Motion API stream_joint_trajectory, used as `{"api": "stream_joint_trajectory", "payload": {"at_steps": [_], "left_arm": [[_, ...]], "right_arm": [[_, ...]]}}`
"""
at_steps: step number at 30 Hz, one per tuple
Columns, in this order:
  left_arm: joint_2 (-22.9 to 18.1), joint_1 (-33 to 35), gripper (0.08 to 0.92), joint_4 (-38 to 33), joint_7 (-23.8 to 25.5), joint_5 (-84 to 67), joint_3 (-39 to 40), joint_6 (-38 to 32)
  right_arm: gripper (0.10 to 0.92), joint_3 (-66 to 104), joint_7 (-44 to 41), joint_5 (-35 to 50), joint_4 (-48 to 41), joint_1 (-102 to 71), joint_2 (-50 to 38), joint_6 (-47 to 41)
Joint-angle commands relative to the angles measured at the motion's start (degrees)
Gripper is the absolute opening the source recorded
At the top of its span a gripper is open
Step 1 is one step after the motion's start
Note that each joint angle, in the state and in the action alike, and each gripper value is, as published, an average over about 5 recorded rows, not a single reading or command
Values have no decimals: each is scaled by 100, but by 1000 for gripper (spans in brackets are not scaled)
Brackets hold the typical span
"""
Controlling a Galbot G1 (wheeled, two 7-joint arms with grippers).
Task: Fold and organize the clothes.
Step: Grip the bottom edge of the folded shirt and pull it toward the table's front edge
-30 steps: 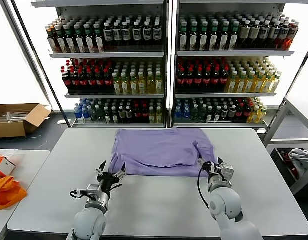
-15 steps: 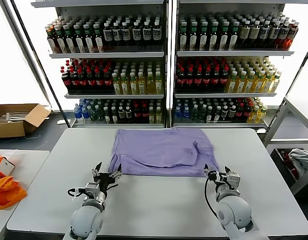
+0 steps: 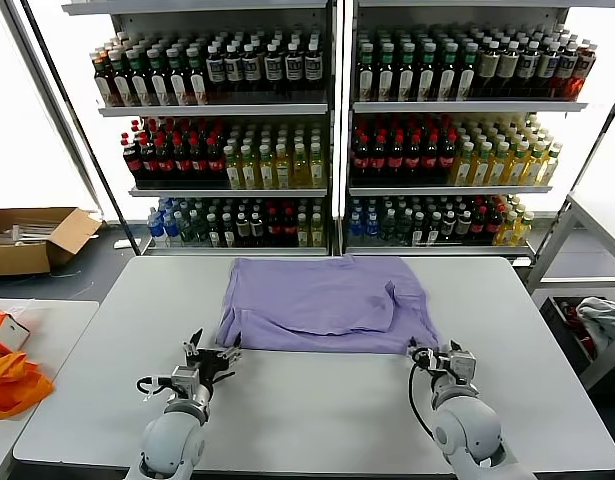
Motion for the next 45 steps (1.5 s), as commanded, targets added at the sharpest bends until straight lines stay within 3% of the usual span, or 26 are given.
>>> {"api": "stream_joint_trajectory", "payload": {"at_steps": [1, 6, 21, 26, 29, 45], "left_arm": [[17, 23, 812, 25, 21, 7, 25, 57], [28, 100, 707, 0, 39, 3, 63, 133], [75, 230, 273, -149, 136, -35, 53, 268], [110, 320, 130, -366, 238, -90, 30, 357], [123, 384, 86, -525, 292, -104, 15, 391], [338, 607, 81, -1066, 317, -431, -142, 503]], "right_arm": [[732, -42, -7, -20, -53, -21, -17, -33], [588, -50, -75, 0, -65, -83, -46, -29], [162, -37, -131, 19, 138, -276, -33, -26], [131, -42, -111, 4, 212, -297, -12, -28], [131, -47, -107, -17, 249, -310, -3, -28], [131, -84, -109, -157, 516, -474, 51, -34]]}}
